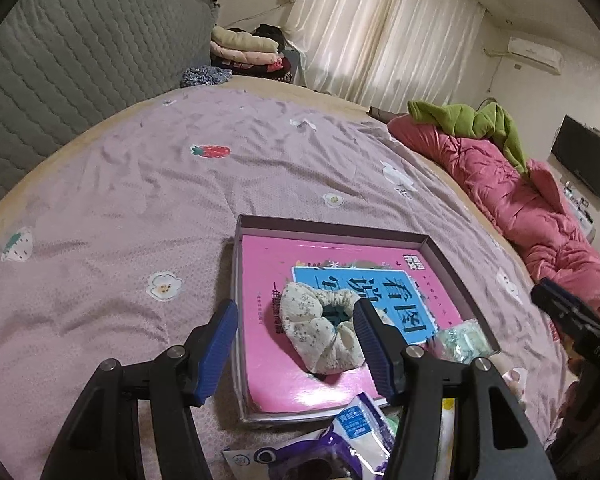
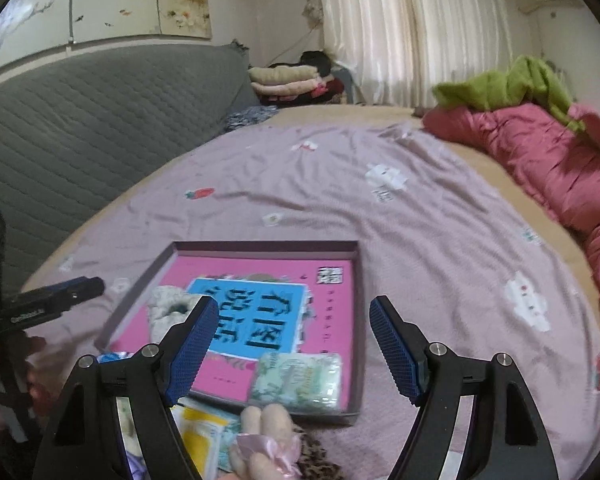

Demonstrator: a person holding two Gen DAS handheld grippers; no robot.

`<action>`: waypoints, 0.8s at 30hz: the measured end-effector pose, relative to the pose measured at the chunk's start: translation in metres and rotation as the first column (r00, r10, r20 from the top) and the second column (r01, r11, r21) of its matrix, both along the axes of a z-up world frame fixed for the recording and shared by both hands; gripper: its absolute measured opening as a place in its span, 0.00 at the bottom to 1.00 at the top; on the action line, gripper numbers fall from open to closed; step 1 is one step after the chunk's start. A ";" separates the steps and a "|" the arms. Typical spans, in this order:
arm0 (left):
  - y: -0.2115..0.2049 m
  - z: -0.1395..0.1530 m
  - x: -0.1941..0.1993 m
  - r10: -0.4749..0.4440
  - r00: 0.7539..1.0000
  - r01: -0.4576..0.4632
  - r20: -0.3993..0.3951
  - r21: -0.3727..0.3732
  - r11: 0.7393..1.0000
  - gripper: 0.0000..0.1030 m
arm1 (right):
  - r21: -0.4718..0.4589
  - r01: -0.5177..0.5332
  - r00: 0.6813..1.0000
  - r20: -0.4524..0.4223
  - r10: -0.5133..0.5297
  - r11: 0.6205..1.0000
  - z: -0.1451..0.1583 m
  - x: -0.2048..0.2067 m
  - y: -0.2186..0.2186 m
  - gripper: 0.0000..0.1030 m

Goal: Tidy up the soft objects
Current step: 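Open both tools and withdraw them from the box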

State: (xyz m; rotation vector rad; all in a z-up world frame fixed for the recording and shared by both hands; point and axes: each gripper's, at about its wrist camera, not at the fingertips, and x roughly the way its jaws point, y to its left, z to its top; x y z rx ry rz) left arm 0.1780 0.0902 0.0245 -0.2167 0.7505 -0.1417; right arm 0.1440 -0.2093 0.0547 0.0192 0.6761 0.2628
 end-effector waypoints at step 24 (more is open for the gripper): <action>-0.012 0.012 -0.040 0.000 0.999 -0.001 0.034 0.038 0.999 0.58 | 0.051 0.090 0.996 -0.027 -0.089 0.995 0.006 -0.041 -0.019 0.77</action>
